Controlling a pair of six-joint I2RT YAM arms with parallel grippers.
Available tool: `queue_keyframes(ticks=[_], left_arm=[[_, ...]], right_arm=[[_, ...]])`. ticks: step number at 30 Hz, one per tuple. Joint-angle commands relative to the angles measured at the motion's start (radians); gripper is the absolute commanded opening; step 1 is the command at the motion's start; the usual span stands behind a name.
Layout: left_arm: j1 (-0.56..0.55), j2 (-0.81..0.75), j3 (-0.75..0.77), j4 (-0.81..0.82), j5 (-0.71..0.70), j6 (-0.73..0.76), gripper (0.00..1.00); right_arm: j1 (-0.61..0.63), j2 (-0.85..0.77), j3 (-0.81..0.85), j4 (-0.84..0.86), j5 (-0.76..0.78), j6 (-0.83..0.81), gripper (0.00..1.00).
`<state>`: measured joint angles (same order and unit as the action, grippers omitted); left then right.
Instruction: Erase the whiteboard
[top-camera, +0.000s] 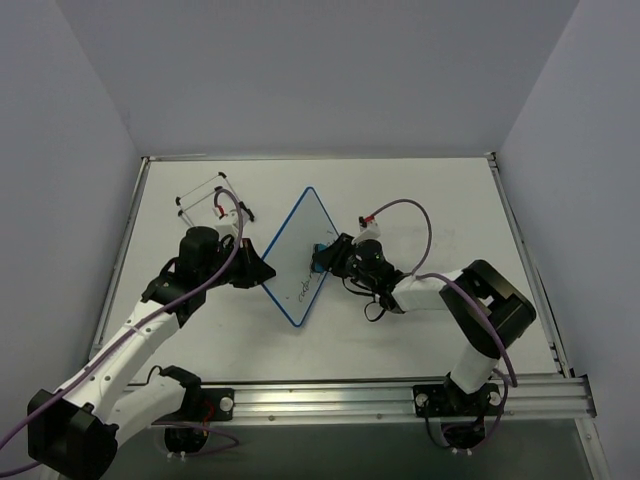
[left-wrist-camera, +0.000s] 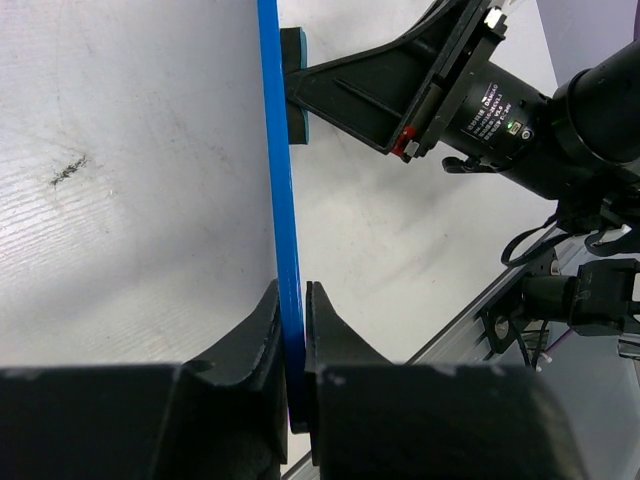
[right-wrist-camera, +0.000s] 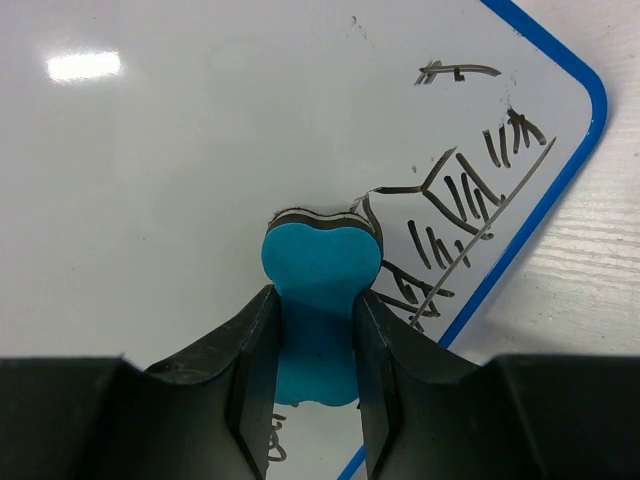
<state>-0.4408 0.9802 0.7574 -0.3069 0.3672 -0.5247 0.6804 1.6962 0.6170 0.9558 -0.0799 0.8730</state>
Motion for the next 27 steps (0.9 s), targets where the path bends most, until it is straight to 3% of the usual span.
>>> queue_keyframes(ticks=[1, 13, 19, 27], left_arm=[[-0.039, -0.034, 0.036, 0.167, 0.366, -0.077, 0.02], [-0.039, -0.018, 0.033, 0.172, 0.366, -0.072, 0.02], [-0.039, -0.023, 0.023, 0.184, 0.320, -0.103, 0.02], [-0.038, -0.048, 0.014, 0.169, 0.187, -0.110, 0.02]], right_arm=[[0.030, 0.008, 0.069, -0.110, -0.006, -0.057, 0.00], [0.168, -0.227, 0.234, -0.256, -0.069, -0.088, 0.00], [0.249, -0.270, 0.181, -0.287, 0.074, -0.083, 0.00], [0.376, -0.291, 0.038, -0.402, 0.365, 0.152, 0.00]])
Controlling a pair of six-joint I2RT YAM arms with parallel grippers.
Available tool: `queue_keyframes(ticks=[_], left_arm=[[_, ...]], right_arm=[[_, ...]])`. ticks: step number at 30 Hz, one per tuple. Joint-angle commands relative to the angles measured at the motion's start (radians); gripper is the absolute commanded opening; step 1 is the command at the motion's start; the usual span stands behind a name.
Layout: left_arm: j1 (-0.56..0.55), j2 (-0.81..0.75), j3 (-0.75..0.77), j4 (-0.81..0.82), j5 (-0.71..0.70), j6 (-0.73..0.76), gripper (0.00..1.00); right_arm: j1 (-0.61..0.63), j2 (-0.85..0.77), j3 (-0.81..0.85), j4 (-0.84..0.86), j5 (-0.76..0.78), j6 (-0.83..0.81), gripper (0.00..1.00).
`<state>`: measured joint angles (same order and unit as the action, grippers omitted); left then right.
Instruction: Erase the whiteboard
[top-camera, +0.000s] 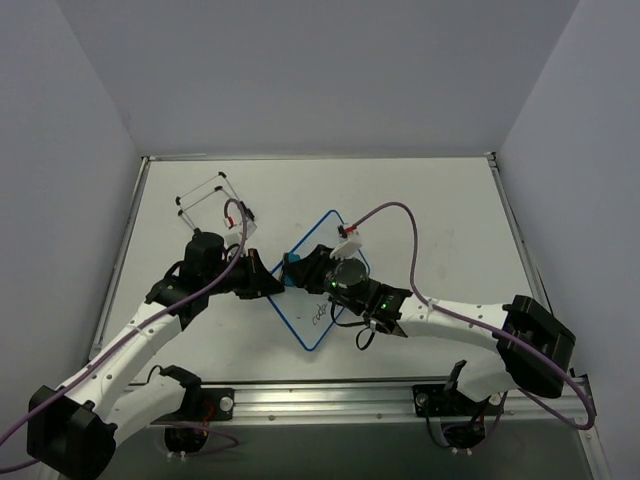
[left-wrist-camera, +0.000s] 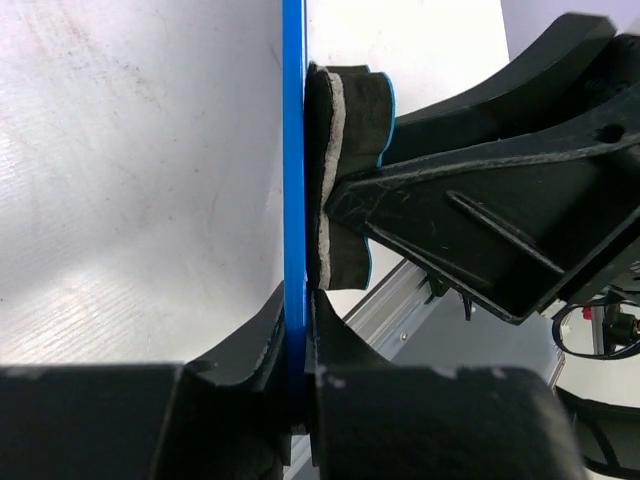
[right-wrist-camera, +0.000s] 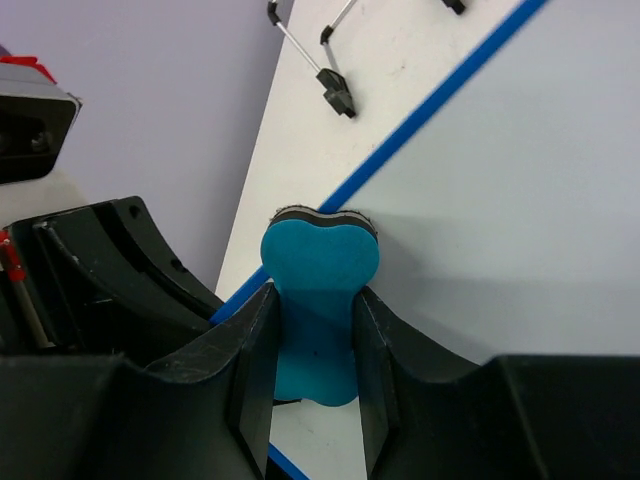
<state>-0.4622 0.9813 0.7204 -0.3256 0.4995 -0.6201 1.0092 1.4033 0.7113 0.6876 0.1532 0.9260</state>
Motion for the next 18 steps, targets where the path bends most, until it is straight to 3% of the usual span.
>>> queue_keyframes(ticks=[1, 13, 18], left_arm=[[-0.018, -0.050, 0.050, 0.188, 0.045, -0.013, 0.02], [-0.023, -0.122, -0.019, 0.191, -0.116, 0.039, 0.02], [-0.023, -0.121, -0.039, 0.197, -0.118, 0.034, 0.02]], right_arm=[[0.055, -0.001, -0.065, -0.144, 0.143, 0.108, 0.00], [0.239, 0.023, -0.064, -0.405, 0.333, 0.227, 0.00], [0.292, 0.019, -0.131, -0.367, 0.350, 0.303, 0.00]])
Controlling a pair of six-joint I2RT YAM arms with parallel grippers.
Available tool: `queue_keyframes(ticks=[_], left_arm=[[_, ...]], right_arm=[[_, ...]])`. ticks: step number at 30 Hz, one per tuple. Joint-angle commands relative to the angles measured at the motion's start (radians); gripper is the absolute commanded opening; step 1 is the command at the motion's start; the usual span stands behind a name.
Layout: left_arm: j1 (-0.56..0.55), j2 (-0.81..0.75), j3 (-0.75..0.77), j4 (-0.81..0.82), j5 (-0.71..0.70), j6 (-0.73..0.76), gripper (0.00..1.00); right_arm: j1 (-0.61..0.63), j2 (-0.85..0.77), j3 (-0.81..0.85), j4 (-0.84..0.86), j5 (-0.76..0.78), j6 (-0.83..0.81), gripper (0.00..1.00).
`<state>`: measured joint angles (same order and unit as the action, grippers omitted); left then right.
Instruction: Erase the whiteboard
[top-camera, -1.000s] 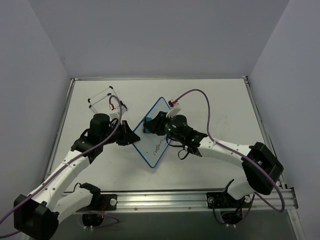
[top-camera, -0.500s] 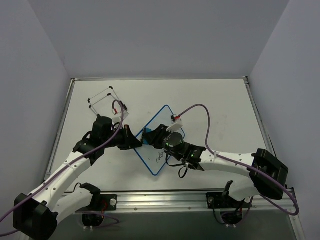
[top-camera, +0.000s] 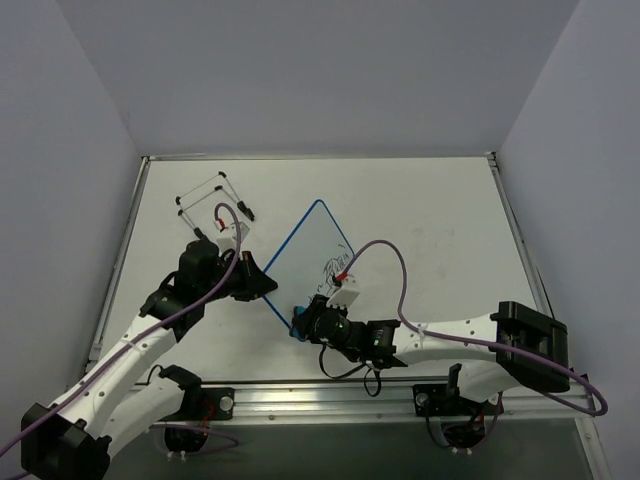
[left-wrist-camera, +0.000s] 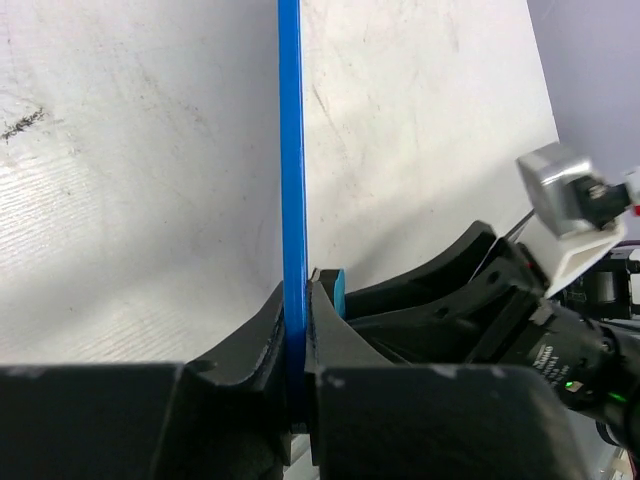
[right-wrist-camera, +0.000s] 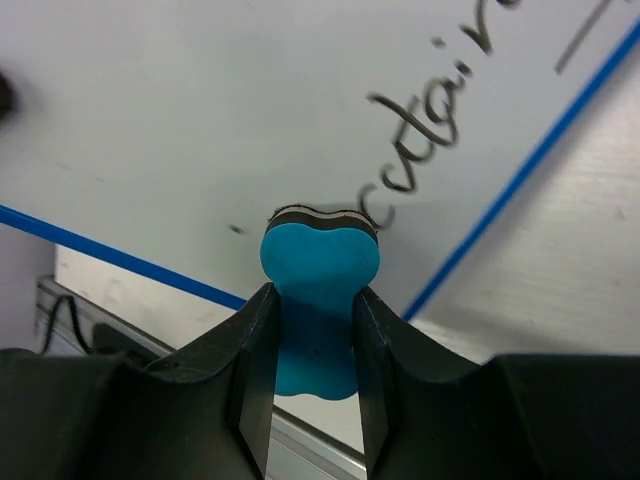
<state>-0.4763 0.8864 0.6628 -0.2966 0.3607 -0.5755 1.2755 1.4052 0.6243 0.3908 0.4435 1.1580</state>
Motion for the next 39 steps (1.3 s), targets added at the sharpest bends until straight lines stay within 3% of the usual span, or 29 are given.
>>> queue_keyframes(ticks=[1, 8, 14, 20, 26, 30, 35, 39], left_arm=[[-0.007, -0.023, 0.015, 0.171, 0.026, -0.014, 0.02], [-0.008, -0.009, -0.008, 0.205, 0.060, -0.049, 0.02], [-0.007, -0.033, -0.002, 0.180, 0.057, -0.046, 0.02], [-0.007, -0.044, -0.023, 0.195, 0.058, -0.073, 0.02], [-0.007, -0.050, -0.019, 0.194, 0.058, -0.101, 0.02], [-0.007, -0.050, 0.004, 0.169, 0.060, -0.092, 0.02], [-0.005, -0.043, 0.006, 0.181, 0.095, -0.101, 0.02], [-0.005, -0.032, -0.012, 0.200, 0.095, -0.112, 0.02]], right_arm=[[0.025, 0.021, -0.054, -0.055, 0.061, 0.077, 0.00], [-0.025, 0.087, 0.066, 0.003, 0.078, -0.062, 0.00], [-0.071, 0.042, 0.152, 0.045, 0.021, -0.153, 0.00], [-0.074, 0.041, 0.207, 0.040, 0.055, -0.167, 0.00], [-0.100, 0.155, 0.134, -0.032, 0.155, -0.074, 0.00], [-0.126, 0.164, 0.002, 0.016, 0.123, -0.018, 0.00], [-0.226, 0.147, -0.121, 0.164, 0.018, -0.095, 0.00], [-0.251, 0.138, -0.065, 0.146, -0.003, -0.150, 0.00]])
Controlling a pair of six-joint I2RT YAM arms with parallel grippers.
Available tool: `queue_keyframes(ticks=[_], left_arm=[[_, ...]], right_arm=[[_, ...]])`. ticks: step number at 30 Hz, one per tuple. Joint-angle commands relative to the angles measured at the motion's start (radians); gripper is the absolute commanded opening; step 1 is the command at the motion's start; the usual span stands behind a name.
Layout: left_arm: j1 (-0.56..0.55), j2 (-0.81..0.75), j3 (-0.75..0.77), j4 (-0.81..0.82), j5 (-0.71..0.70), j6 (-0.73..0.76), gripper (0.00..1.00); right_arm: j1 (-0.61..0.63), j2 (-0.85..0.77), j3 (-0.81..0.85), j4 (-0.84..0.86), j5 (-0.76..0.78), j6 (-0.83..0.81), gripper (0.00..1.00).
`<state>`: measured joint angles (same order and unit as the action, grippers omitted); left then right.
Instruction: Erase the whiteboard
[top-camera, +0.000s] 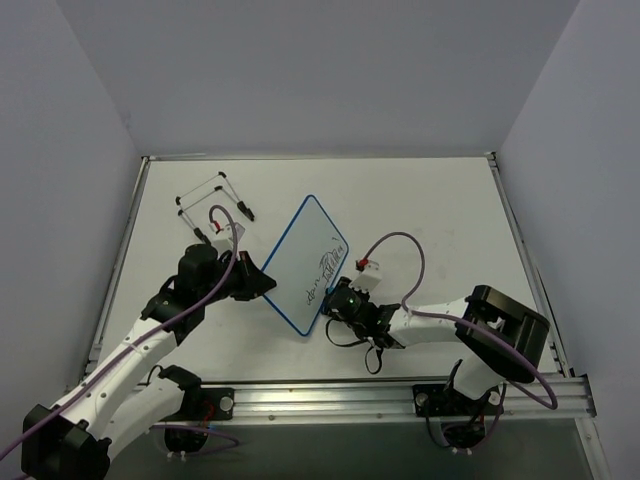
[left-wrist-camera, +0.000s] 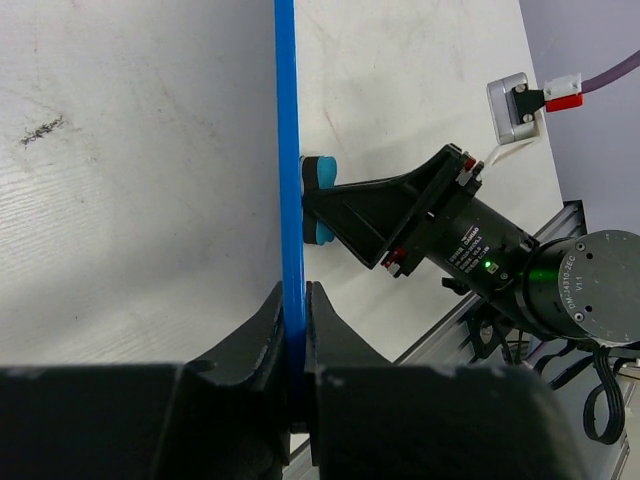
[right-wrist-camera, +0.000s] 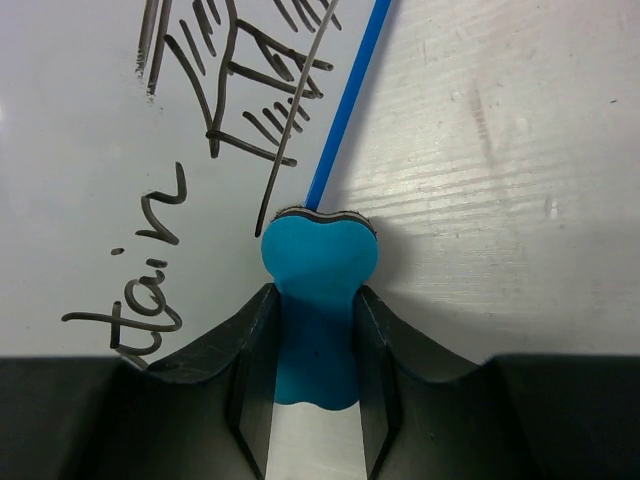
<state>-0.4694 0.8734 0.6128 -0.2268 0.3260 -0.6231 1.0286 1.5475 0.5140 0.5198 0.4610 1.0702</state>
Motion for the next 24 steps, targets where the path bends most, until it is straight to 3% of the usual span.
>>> queue_keyframes(ticks=[1, 10, 20, 24], left_arm=[[-0.012, -0.020, 0.033, 0.135, 0.131, -0.070, 0.02], [-0.012, -0.037, 0.008, 0.179, 0.133, -0.076, 0.02], [-0.012, -0.053, -0.012, 0.195, 0.125, -0.086, 0.02], [-0.012, -0.070, 0.002, 0.159, 0.110, -0.063, 0.02]], right_arm=[[-0.004, -0.009, 0.087, 0.016, -0.033, -0.072, 0.00], [-0.002, -0.010, 0.319, 0.031, -0.220, -0.125, 0.00], [-0.062, 0.058, 0.244, 0.028, -0.237, -0.110, 0.00], [-0.062, 0.091, 0.178, -0.073, -0.170, -0.078, 0.00]])
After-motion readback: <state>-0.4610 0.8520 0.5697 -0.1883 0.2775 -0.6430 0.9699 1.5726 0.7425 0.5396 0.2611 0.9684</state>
